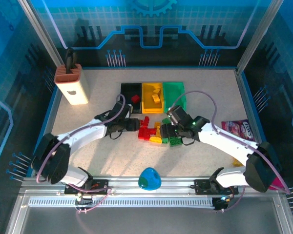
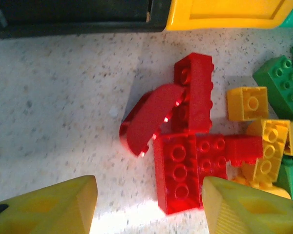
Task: Sort the legos into containers by color
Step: Move the lego to the center of the table.
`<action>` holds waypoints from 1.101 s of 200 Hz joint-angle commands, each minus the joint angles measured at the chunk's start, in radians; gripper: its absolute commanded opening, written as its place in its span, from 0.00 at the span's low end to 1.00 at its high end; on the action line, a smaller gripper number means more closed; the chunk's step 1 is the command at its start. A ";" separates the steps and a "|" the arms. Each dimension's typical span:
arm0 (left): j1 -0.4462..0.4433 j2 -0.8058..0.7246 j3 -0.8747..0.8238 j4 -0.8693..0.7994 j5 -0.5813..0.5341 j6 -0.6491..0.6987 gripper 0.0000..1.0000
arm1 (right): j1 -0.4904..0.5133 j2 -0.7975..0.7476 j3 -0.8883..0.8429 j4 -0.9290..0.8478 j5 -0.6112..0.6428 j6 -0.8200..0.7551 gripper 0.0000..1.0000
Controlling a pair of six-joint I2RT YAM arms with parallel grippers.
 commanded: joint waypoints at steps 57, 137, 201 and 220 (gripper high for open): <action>0.001 0.239 0.201 -0.028 -0.073 0.166 0.58 | -0.045 -0.151 -0.081 0.020 -0.003 0.058 0.78; 0.010 0.304 0.211 -0.009 -0.005 0.135 0.55 | -0.056 -0.216 -0.119 0.022 -0.014 0.094 0.77; 0.011 0.334 0.196 -0.001 -0.013 0.130 0.51 | -0.059 -0.210 -0.120 0.031 -0.019 0.100 0.76; 0.010 0.337 0.180 0.009 -0.015 0.125 0.49 | -0.058 -0.212 -0.127 0.034 -0.020 0.103 0.76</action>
